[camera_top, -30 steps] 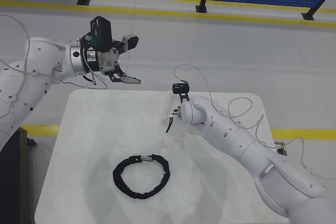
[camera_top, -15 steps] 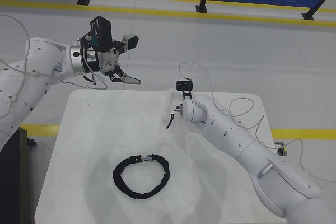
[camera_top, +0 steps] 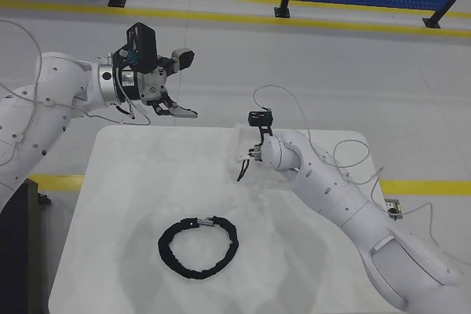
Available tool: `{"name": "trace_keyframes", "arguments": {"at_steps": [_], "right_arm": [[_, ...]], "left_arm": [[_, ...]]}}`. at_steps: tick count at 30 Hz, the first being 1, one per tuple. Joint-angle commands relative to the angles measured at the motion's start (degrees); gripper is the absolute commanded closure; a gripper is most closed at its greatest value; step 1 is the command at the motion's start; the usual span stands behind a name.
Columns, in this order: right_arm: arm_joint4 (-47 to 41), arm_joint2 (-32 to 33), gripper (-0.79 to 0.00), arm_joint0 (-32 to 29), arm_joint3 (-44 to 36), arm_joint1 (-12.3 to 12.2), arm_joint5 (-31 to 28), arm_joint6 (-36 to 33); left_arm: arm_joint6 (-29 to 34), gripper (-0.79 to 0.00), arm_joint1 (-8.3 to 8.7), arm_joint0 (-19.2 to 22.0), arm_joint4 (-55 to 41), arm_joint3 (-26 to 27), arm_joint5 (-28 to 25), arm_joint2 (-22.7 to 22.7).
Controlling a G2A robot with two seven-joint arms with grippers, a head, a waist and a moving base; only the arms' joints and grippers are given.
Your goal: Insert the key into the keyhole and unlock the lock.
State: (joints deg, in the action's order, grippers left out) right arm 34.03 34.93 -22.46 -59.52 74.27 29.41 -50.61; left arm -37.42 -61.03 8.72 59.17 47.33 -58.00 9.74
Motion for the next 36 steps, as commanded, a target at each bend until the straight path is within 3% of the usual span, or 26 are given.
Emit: {"name": "trace_keyframes", "arguments": {"at_steps": [1,7,14,20,24,29,33,36], "right_arm": [[3.37,-0.59,0.0,-0.25,-0.94,-0.35,0.89,-2.43],[10.5,-4.37,0.0,1.18,-1.37,0.13,-3.27,-12.33],[9.69,-3.82,0.0,2.93,-0.33,1.47,-5.48,-15.68],[8.91,-0.19,0.0,2.25,-3.35,0.6,-6.46,-17.59],[5.57,4.0,0.0,1.15,-3.88,-0.22,-7.94,-16.87],[2.28,7.68,0.0,0.51,-1.79,-0.03,-5.46,-10.17],[2.91,7.31,0.0,0.85,0.15,0.95,-2.13,-5.7],[5.61,4.97,0.0,1.24,1.7,1.75,-0.84,-6.68]], "left_arm": [[0.0,-0.785,0.0,0.0,0.0,0.0,0.0,0.0],[0.0,-0.785,0.0,0.0,0.0,0.0,0.0,0.0],[0.0,-0.785,0.0,0.0,0.0,0.0,0.0,0.0],[0.0,-0.785,0.0,0.0,0.0,0.0,0.0,0.0],[0.0,-0.785,0.0,0.0,0.0,0.0,0.0,0.0],[0.0,-0.785,0.0,0.0,0.0,0.0,0.0,0.0],[0.0,-0.785,0.0,0.0,0.0,0.0,0.0,0.0],[0.0,-0.785,0.0,0.0,0.0,0.0,0.0,0.0]]}}
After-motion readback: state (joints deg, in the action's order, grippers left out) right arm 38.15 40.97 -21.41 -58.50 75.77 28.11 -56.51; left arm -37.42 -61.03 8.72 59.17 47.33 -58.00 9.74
